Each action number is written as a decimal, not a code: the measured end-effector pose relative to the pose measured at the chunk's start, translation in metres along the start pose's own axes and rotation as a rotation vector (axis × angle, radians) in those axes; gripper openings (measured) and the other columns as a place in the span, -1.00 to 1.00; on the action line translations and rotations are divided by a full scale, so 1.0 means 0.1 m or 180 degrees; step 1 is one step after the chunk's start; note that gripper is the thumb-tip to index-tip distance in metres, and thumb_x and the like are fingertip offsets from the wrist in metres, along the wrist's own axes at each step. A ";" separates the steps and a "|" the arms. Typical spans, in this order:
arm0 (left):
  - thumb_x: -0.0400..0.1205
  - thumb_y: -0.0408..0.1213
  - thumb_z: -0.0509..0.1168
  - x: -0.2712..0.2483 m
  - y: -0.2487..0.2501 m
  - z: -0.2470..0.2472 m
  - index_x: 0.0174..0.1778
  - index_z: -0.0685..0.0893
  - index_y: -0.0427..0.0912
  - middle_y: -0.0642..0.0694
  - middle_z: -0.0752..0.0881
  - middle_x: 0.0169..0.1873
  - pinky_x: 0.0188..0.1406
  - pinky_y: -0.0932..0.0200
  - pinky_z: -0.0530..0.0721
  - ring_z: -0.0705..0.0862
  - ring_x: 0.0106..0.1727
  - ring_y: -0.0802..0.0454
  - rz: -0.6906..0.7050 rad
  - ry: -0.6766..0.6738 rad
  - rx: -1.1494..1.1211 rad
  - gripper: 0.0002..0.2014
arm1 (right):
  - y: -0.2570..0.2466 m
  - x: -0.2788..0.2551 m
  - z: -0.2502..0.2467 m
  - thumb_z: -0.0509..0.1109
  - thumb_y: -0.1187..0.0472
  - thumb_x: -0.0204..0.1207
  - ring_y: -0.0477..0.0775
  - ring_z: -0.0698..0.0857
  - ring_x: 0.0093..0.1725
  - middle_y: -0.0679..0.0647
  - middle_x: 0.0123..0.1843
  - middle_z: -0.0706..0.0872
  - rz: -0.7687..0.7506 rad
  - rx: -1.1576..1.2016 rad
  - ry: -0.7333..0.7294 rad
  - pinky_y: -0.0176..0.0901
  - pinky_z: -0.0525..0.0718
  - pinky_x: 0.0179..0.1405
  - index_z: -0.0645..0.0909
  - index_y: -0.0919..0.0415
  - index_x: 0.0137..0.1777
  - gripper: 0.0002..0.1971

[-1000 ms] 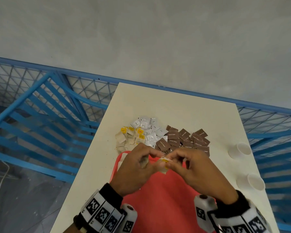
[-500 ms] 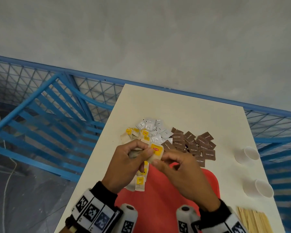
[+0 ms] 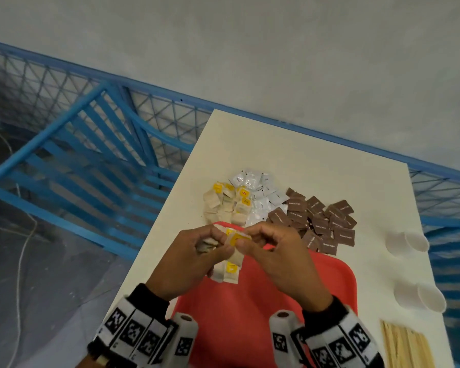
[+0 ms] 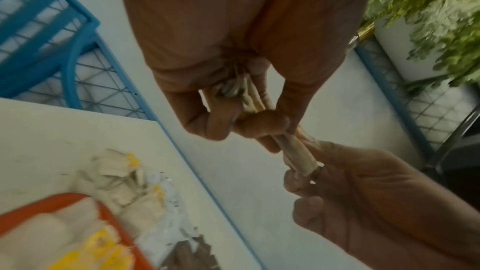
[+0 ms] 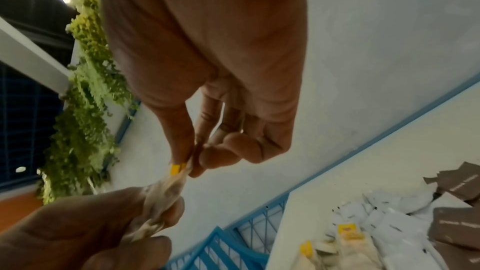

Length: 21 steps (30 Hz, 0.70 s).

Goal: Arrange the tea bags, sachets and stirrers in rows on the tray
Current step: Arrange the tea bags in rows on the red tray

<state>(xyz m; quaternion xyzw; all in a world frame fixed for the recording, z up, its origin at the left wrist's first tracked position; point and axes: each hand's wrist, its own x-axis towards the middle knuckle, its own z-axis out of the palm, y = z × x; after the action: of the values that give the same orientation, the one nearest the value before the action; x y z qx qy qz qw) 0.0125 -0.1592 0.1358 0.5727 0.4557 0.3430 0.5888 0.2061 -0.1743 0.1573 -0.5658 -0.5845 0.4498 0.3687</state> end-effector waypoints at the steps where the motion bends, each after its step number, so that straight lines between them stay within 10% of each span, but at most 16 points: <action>1: 0.56 -0.35 0.49 -0.03 -0.10 -0.03 -0.19 0.73 -0.21 0.02 0.66 -0.53 -0.51 0.28 0.55 0.56 -0.54 0.13 -0.0072 0.0018 0.0108 -0.93 | 0.07 0.01 0.05 0.60 0.21 0.46 -0.22 0.56 -0.37 -0.18 -0.39 0.67 0.0018 -0.0173 -0.0037 -0.42 0.49 -0.34 0.80 0.13 -0.12 -0.95; 9: 0.26 0.30 0.24 -0.36 -1.32 -0.15 -0.48 0.57 0.18 0.21 0.67 -0.50 -0.35 0.51 0.42 0.63 -0.37 0.36 -0.0997 0.0280 0.1426 -0.71 | 0.96 0.05 0.88 0.50 0.16 0.50 -0.24 0.50 -0.43 -0.11 -0.41 0.58 0.0614 -0.1256 -0.0928 -0.40 0.40 -0.37 0.64 0.09 -0.27 -0.85; 21: 0.48 -0.07 0.46 -0.28 -1.62 -0.08 -0.29 0.53 0.11 0.11 0.67 -0.25 -0.07 0.01 0.68 0.65 -0.14 0.07 -0.1580 0.0919 0.1806 -0.80 | 1.25 0.18 1.27 0.36 0.17 0.50 0.10 0.69 -0.01 0.05 -0.07 0.75 0.0910 -0.1809 -0.0691 -0.03 0.62 -0.07 0.71 0.09 -0.15 -0.90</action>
<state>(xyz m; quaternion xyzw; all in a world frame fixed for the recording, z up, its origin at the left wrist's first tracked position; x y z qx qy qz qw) -0.0235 -0.2000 -0.0198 0.5310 0.7348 0.1279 0.4021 0.1262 -0.1760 -0.0028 -0.6710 -0.6372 0.3736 0.0649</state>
